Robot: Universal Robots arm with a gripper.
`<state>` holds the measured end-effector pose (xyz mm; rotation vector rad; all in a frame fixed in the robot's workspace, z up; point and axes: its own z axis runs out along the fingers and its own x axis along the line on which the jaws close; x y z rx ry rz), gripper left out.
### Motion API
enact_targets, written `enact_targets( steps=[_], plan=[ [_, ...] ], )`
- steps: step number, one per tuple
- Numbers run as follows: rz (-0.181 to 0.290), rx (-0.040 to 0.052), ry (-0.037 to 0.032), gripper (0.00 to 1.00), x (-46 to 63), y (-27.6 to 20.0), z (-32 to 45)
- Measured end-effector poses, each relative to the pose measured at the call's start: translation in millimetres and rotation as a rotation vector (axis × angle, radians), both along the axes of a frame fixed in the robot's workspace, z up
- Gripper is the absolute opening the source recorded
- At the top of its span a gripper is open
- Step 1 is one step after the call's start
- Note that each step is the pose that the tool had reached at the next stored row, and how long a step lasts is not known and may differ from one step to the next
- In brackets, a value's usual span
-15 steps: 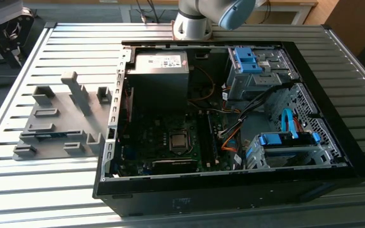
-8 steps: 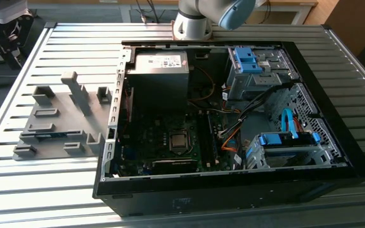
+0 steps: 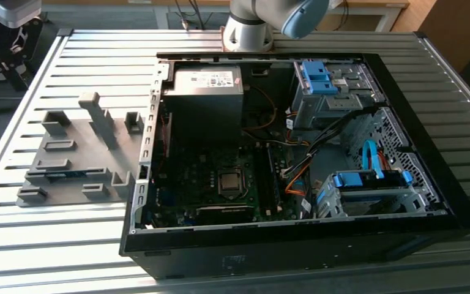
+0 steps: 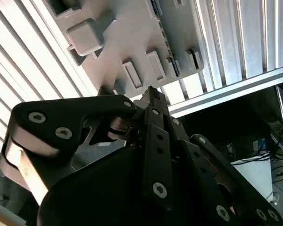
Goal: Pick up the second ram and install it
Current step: 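Pick up the second ram and move it above second insertion slot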
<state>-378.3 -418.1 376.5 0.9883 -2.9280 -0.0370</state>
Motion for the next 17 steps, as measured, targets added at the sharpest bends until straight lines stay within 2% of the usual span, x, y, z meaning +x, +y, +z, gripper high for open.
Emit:
enact_targets(
  steps=[2, 3, 6, 8, 11, 17],
  plan=[
    [0.016, 0.0000, -0.0026, 0.11, -0.6, -0.2, -0.4],
    [0.017, -0.0001, -0.0070, 0.11, -1.4, -0.4, -0.6],
    [0.018, -0.0001, -0.0281, 0.11, -5.4, -1.6, -1.7],
    [0.019, 0.0026, -0.0364, 0.11, -7.0, -2.6, -2.8],
    [0.040, 0.0078, -0.0392, 0.11, -7.2, -2.9, -4.7],
    [0.114, 0.0101, -0.0414, 0.11, -7.2, -3.2, -6.8]
  ],
)
